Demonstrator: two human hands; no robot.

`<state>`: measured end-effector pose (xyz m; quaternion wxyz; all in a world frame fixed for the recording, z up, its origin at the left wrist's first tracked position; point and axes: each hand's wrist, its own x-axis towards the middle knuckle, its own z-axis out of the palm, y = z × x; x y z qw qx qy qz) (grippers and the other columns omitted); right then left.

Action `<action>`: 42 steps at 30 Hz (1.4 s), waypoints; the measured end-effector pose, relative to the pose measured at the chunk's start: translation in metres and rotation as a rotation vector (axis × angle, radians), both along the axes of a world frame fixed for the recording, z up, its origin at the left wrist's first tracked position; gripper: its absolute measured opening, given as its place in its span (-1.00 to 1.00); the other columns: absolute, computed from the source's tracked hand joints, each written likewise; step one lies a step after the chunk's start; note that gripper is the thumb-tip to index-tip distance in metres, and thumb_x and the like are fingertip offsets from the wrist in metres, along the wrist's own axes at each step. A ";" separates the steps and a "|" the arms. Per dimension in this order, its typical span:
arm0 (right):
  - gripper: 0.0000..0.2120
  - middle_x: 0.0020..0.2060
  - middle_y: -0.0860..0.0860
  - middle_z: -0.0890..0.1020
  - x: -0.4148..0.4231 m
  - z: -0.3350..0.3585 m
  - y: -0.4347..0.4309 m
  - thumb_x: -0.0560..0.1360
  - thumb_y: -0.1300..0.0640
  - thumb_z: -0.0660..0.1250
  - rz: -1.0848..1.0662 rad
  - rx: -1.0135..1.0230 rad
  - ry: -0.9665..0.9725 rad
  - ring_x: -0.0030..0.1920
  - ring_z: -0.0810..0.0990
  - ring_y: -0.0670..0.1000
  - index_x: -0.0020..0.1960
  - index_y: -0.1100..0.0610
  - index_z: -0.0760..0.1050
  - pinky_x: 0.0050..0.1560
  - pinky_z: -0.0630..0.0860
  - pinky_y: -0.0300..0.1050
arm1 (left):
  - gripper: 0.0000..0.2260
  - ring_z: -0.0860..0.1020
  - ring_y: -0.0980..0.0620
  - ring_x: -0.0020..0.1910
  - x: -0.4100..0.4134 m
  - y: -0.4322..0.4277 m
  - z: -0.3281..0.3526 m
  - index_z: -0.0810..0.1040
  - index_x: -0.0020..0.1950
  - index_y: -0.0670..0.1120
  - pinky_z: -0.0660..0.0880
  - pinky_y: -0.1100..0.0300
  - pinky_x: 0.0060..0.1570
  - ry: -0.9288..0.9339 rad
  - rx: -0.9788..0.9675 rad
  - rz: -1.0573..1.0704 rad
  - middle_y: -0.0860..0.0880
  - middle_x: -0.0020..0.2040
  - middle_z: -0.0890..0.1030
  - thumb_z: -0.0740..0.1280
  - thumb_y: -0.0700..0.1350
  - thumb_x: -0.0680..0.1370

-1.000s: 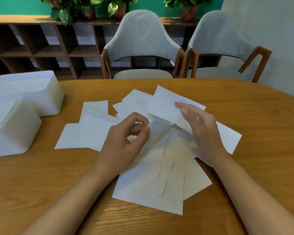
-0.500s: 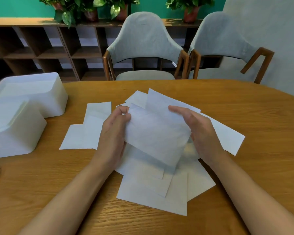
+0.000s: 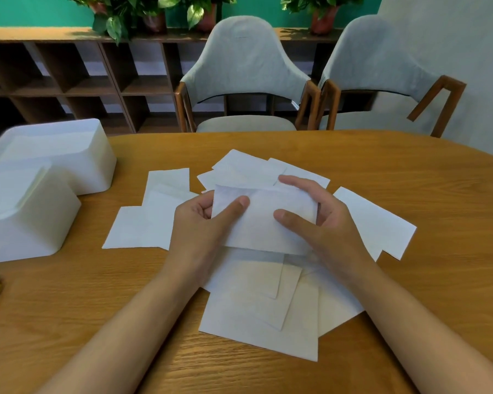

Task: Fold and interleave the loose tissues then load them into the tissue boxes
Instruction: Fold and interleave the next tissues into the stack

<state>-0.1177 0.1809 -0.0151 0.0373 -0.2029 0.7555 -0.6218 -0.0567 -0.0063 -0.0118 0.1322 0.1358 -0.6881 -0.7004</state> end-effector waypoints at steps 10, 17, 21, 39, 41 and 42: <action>-0.49 0.31 -0.59 0.29 0.001 -0.004 -0.004 0.56 -0.05 0.41 0.025 0.142 0.122 0.31 0.22 -0.51 0.42 -0.34 0.32 0.37 0.26 -0.37 | -0.91 0.73 0.13 -0.09 -0.001 0.004 -0.004 0.71 0.08 0.09 0.61 0.31 -0.24 0.041 -0.046 0.027 0.13 -0.08 0.76 0.47 0.00 0.59; -0.74 0.09 -0.39 0.62 0.006 0.003 -0.003 0.61 0.21 0.33 0.051 0.039 0.159 0.19 0.51 -0.32 0.12 -0.14 0.64 0.08 0.41 -0.47 | -0.74 0.65 0.21 0.09 -0.004 -0.002 -0.007 0.66 0.21 0.08 0.59 0.35 -0.08 0.111 -0.182 0.031 0.16 0.09 0.71 0.51 0.06 0.54; -0.72 -0.04 -0.25 0.72 0.003 0.006 0.003 0.60 0.29 0.32 0.045 -0.004 0.108 0.11 0.60 -0.26 -0.02 -0.02 0.72 0.07 0.42 -0.47 | -0.56 0.43 0.67 -0.04 -0.006 -0.004 -0.002 0.48 0.39 0.17 0.39 0.63 -0.17 0.107 -0.233 -0.046 0.42 0.05 0.50 0.48 0.06 0.54; -0.76 -0.01 -0.33 0.69 -0.019 -0.006 0.018 0.55 0.27 0.40 -0.255 -0.009 0.040 0.10 0.57 -0.36 0.04 -0.03 0.73 0.07 0.39 -0.55 | -0.49 0.54 0.11 -0.04 0.002 0.002 -0.011 0.40 0.27 0.21 0.51 0.29 -0.17 0.144 -0.744 -0.128 0.18 0.02 0.53 0.57 0.16 0.44; -0.76 -0.02 -0.34 0.69 -0.020 -0.008 0.019 0.55 0.27 0.39 -0.271 -0.003 0.038 0.09 0.56 -0.37 0.03 -0.03 0.73 0.04 0.39 -0.57 | -0.52 0.50 0.16 -0.04 0.006 0.006 -0.012 0.44 0.17 0.23 0.46 0.24 -0.16 0.071 -0.928 -0.287 0.19 -0.02 0.52 0.53 0.34 0.38; -0.76 -0.03 -0.34 0.69 -0.020 -0.009 0.019 0.55 0.26 0.39 -0.278 0.011 0.046 0.09 0.56 -0.37 0.03 -0.04 0.73 0.03 0.38 -0.58 | -0.50 0.47 0.19 -0.03 0.007 0.008 -0.014 0.44 0.15 0.23 0.43 0.25 -0.14 0.039 -1.026 -0.342 0.21 -0.02 0.50 0.49 0.41 0.35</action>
